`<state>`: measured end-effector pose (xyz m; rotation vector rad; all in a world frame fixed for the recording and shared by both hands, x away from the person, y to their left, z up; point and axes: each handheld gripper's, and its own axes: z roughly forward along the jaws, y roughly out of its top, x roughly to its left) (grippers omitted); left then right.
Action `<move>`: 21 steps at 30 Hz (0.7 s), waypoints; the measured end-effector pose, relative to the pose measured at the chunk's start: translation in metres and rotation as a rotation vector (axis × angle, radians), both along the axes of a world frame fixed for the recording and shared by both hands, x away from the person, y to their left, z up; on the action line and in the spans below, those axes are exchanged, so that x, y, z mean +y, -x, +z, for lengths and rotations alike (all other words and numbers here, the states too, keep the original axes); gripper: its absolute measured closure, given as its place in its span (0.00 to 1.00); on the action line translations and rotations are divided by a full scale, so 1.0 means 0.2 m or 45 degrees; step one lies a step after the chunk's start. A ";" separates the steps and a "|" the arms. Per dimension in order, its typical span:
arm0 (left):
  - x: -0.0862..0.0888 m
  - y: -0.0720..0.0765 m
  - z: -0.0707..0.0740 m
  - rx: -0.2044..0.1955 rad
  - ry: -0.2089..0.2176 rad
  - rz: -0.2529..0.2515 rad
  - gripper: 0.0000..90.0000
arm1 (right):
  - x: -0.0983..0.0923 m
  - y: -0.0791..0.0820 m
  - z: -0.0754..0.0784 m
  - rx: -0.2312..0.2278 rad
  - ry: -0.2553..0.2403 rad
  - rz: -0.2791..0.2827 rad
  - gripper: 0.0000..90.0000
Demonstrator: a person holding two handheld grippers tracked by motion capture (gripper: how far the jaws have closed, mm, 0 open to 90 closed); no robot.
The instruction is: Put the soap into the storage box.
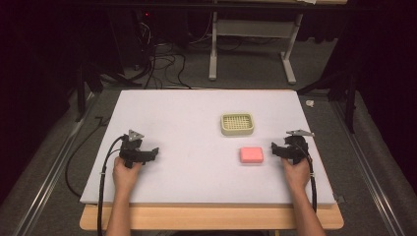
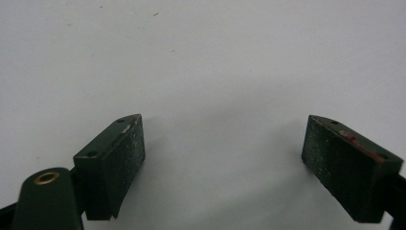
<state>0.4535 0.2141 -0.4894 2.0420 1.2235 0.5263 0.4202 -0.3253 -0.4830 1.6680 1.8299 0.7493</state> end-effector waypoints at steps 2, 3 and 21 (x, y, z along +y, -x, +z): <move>0.00 0.00 0.00 0.000 0.000 0.000 0.17 | 0.00 0.00 0.00 -0.001 0.003 0.002 0.24; 0.00 0.00 0.00 0.000 0.000 0.000 0.17 | 0.00 0.00 0.00 -0.001 0.003 0.002 0.24; 0.00 0.00 0.00 0.001 0.000 -0.001 0.17 | 0.00 0.00 0.00 0.001 -0.003 0.000 0.24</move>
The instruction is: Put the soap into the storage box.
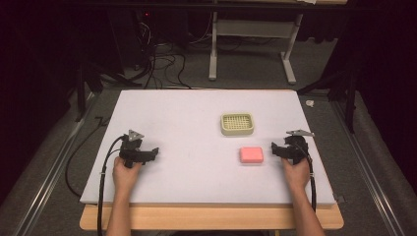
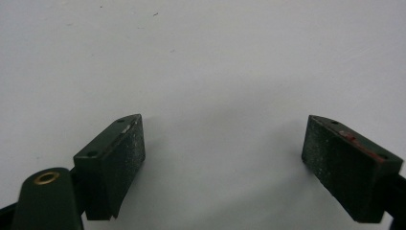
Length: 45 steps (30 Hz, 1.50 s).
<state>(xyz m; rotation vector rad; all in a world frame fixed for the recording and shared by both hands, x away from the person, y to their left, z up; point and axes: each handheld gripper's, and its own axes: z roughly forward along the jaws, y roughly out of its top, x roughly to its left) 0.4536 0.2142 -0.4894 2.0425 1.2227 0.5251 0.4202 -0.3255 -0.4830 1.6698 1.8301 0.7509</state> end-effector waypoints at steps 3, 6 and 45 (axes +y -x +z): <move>0.00 0.00 0.00 -0.001 0.000 0.000 0.17 | 0.00 0.00 0.00 0.006 -0.007 0.003 0.24; 0.00 0.00 0.00 0.000 0.000 0.000 0.17 | 0.00 0.00 0.00 0.006 -0.009 0.002 0.24; 0.00 0.00 0.00 0.000 0.000 0.001 0.17 | 0.12 0.21 0.13 -0.033 -0.122 0.112 0.16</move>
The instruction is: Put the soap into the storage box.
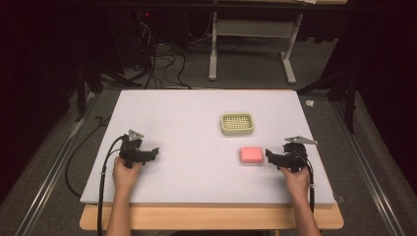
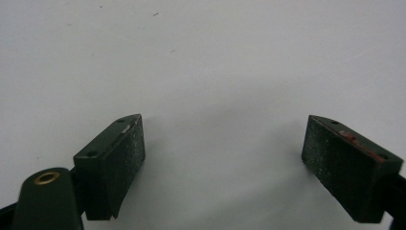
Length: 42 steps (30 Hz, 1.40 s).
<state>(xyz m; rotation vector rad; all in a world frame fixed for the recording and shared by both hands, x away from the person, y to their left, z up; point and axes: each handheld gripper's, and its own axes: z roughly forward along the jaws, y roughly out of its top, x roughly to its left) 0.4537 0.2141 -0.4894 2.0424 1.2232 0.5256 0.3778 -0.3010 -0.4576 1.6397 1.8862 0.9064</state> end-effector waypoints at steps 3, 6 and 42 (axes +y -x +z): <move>0.00 0.00 0.00 0.000 0.000 0.000 0.17 | 0.01 0.01 0.01 -0.009 0.003 0.013 0.16; 0.00 0.00 0.00 0.000 0.000 0.000 0.17 | 0.04 0.04 0.02 -0.026 -0.001 0.027 0.16; 0.00 0.00 0.00 0.001 0.000 0.000 0.17 | 0.34 0.07 -0.01 -0.011 0.043 0.193 0.15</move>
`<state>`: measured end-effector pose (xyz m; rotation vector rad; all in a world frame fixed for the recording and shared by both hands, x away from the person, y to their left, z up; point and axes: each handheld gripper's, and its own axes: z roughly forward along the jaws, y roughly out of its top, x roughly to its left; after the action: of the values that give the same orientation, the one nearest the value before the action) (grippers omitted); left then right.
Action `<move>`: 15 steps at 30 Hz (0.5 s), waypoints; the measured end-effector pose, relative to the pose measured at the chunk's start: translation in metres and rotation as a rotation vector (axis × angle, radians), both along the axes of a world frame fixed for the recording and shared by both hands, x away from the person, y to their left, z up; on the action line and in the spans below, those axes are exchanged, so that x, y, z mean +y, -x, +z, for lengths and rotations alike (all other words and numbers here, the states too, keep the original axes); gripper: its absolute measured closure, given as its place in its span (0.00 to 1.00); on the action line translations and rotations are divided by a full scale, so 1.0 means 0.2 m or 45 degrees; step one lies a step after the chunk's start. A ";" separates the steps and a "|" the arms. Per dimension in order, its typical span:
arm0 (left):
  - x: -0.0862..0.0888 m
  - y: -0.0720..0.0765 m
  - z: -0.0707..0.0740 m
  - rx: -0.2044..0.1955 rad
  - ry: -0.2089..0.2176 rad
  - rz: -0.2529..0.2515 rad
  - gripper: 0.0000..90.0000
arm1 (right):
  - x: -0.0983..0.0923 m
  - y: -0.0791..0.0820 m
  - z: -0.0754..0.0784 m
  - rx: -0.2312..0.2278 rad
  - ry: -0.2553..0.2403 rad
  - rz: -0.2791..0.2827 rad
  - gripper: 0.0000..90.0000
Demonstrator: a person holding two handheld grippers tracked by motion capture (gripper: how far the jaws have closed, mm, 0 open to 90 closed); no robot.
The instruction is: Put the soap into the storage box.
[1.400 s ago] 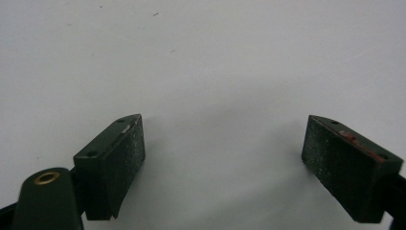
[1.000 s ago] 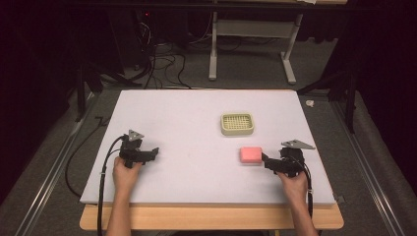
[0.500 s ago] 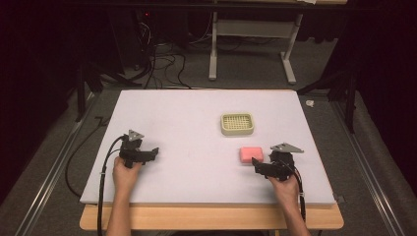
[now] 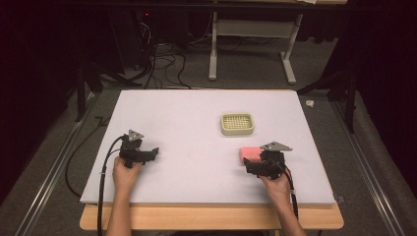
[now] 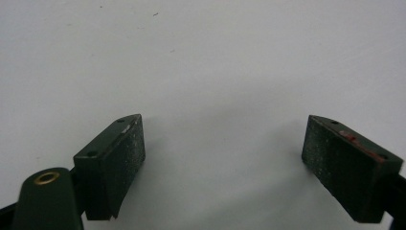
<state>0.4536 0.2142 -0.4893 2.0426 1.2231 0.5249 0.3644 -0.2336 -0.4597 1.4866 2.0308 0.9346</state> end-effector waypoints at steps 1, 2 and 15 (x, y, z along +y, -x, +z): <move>0.00 0.00 0.00 0.000 0.000 0.000 0.17 | 0.00 0.00 0.00 0.000 0.003 0.001 0.14; 0.00 0.00 0.00 0.000 0.000 0.000 0.17 | 0.01 -0.01 0.00 0.003 0.003 -0.001 0.14; 0.00 0.00 0.00 -0.001 0.000 0.000 0.17 | 0.05 -0.05 -0.02 -0.006 0.041 -0.042 0.13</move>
<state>0.4536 0.2142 -0.4894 2.0424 1.2231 0.5258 0.3754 -0.2228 -0.4643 1.4946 2.0026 0.8873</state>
